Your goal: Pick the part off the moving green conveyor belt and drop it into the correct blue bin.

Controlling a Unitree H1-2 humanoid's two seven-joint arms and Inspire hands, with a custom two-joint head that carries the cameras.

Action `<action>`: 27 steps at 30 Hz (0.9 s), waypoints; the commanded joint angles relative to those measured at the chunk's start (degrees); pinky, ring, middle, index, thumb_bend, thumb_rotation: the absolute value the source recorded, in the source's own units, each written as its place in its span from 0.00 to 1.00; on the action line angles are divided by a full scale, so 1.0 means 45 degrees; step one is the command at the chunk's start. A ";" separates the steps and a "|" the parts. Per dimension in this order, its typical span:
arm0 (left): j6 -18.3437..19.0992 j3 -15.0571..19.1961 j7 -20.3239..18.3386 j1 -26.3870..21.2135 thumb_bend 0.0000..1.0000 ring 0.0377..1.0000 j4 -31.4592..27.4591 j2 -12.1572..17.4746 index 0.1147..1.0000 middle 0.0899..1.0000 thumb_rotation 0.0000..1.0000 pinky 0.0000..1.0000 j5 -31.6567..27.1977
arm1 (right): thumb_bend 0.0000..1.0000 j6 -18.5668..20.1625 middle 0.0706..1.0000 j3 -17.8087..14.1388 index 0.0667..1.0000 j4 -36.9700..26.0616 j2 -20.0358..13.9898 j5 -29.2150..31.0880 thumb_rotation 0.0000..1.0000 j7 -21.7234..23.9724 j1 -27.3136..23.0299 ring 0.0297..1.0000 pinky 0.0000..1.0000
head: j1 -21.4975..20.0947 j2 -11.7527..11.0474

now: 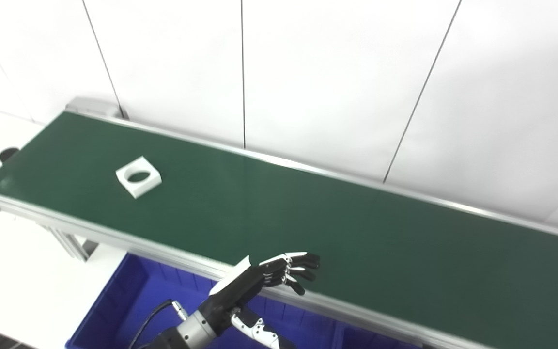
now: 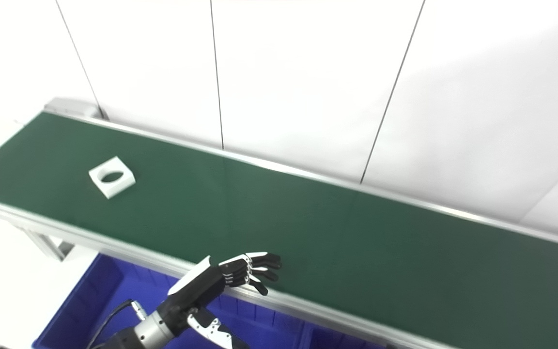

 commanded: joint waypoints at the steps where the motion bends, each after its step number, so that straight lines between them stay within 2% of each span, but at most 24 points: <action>1: -0.0150 0.0298 -0.0068 -0.0349 0.96 0.80 -0.0797 0.0434 0.85 0.84 0.24 0.67 -0.0226 | 0.87 -0.0802 0.78 0.0054 0.91 -0.0144 -0.0013 -0.0011 0.12 -0.0255 -0.0171 0.74 0.67 | -0.0017 -0.0029; 7: 0.0178 0.1137 0.0020 -0.0866 0.96 0.78 -0.1625 0.1205 0.85 0.84 0.26 0.66 0.0130 | 0.89 -0.0813 0.77 0.0391 0.89 -0.0024 -0.0119 0.0090 0.11 -0.0577 -0.0330 0.71 0.64 | -0.0088 -0.0040; 12: 0.0790 0.1538 -0.0125 -0.1230 0.96 0.79 -0.1966 0.1844 0.84 0.84 0.24 0.68 0.0277 | 0.89 -0.0813 0.76 0.0699 0.88 0.0091 -0.0249 0.0133 0.12 -0.0869 -0.0476 0.71 0.63 | -0.0200 -0.0019; 16: 0.1150 0.1837 -0.0217 -0.1642 0.94 0.81 -0.1995 0.2369 0.84 0.84 0.28 0.71 0.0514 | 0.89 -0.0811 0.76 0.0919 0.88 0.0120 -0.0360 0.0329 0.11 -0.0991 -0.0543 0.70 0.63 | -0.0232 0.0021; 22: 0.1629 0.2287 -0.0525 -0.2559 0.89 0.84 -0.1508 0.3293 0.86 0.87 0.22 0.73 0.0887 | 0.89 -0.0813 0.75 0.1216 0.87 0.0087 -0.0521 0.0331 0.12 -0.1372 -0.0626 0.68 0.60 | -0.0161 0.0138; 27: 0.1420 0.2435 -0.0720 -0.3383 0.86 0.87 -0.0551 0.4180 0.88 0.90 0.16 0.76 0.1739 | 0.88 -0.0815 0.74 0.1420 0.86 0.0075 -0.0689 0.0420 0.13 -0.1621 -0.0683 0.68 0.59 | -0.0042 0.0200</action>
